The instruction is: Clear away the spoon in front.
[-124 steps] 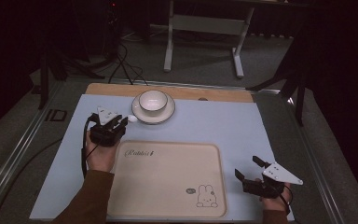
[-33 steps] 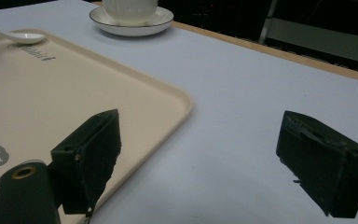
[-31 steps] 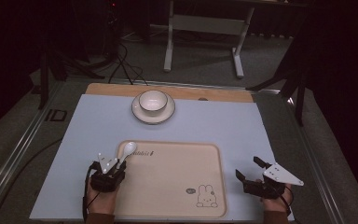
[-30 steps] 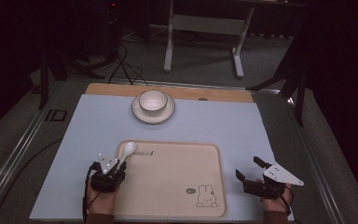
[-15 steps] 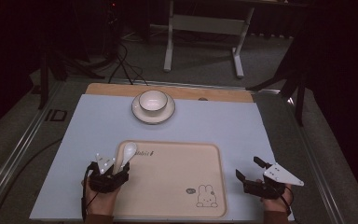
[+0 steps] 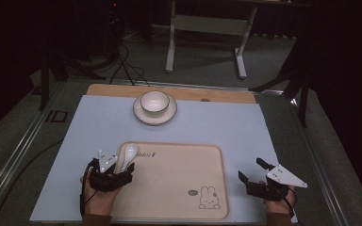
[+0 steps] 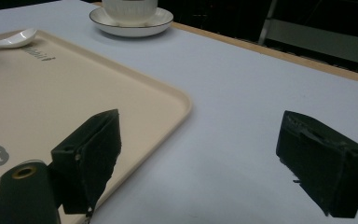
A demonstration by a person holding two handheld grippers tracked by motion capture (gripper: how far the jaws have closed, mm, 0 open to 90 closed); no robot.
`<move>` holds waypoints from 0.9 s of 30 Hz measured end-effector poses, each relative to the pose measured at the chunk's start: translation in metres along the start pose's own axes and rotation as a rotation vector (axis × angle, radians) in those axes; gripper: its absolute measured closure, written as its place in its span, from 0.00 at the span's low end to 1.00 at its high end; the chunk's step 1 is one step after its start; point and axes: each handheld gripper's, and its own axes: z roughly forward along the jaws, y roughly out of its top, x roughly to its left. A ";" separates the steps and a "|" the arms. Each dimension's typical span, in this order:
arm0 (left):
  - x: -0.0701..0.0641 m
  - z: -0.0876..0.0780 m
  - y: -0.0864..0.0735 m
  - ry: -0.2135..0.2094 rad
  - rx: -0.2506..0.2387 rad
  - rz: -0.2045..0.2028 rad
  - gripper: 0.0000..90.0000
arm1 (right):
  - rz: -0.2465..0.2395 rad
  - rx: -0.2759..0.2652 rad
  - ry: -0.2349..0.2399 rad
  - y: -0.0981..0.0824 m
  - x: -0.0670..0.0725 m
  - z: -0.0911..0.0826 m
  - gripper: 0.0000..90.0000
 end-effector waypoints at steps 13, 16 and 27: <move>0.020 -0.016 0.020 -0.011 -0.077 0.036 0.26 | -0.001 -0.001 -0.003 0.000 0.000 0.000 0.15; 0.028 -0.020 0.023 -0.001 -0.094 0.030 0.26 | 0.000 -0.002 -0.004 0.000 0.000 -0.001 0.15; 0.055 -0.023 0.025 0.060 -0.146 0.017 0.27 | 0.004 -0.002 -0.010 0.000 -0.002 -0.001 0.15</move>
